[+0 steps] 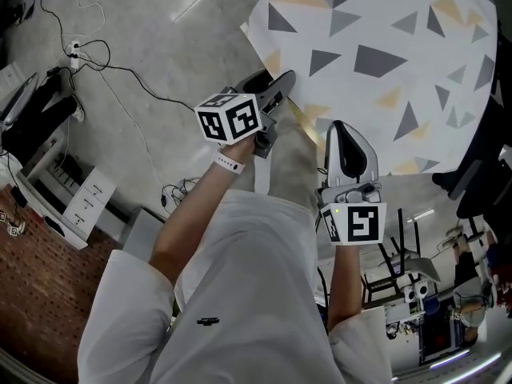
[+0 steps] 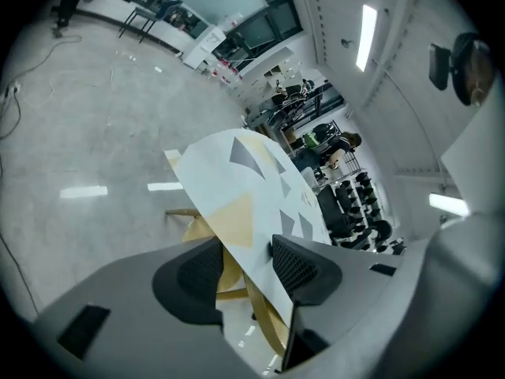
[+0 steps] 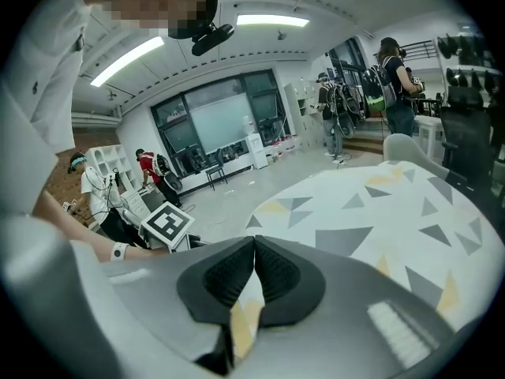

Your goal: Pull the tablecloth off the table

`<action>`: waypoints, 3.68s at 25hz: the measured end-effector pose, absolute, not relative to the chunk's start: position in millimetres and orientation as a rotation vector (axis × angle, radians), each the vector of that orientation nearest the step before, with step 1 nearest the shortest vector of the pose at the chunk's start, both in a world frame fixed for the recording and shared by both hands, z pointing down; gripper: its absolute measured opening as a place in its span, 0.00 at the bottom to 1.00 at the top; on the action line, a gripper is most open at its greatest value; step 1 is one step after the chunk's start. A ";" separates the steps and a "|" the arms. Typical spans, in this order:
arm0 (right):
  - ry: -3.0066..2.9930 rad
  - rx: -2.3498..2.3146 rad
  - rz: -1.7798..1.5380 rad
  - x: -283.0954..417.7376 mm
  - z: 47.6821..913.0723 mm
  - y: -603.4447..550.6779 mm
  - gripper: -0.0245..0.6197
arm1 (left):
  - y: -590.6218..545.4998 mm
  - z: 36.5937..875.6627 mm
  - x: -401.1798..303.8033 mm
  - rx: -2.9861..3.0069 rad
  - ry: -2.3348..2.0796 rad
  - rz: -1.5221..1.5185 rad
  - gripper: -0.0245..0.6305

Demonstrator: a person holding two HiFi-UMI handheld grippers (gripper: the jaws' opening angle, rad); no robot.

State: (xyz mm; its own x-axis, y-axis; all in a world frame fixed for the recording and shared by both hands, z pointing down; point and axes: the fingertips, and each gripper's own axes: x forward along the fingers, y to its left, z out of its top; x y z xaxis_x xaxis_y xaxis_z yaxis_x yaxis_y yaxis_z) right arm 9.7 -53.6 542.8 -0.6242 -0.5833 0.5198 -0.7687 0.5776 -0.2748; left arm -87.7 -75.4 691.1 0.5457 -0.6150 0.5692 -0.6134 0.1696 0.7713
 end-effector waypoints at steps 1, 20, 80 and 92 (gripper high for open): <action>-2.435 1.103 0.684 10.7 542.3 -53.4 0.03 | -75.8 689.4 -90.3 1.508 -1.137 0.032 0.32; -2.352 1.202 0.655 33.6 541.4 -28.0 0.31 | -87.5 570.8 -71.5 1.772 -1.176 0.110 0.05; -2.365 1.251 -0.307 133.3 26.5 20.6 0.05 | -18.1 -11.6 -27.4 2.800 -0.801 -0.523 0.05; -2.554 0.642 0.015 82.6 28.2 128.7 0.05 | 69.1 -38.1 -67.8 2.807 -0.748 -0.418 0.05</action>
State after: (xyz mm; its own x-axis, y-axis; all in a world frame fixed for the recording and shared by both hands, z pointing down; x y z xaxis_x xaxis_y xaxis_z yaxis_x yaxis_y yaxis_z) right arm 82.6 128.7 28.2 -0.7626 -0.4399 0.4743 -0.4455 0.8887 0.1080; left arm -67.8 69.1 -38.1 0.8313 -0.5118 -0.2171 -0.4534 -0.8501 0.2680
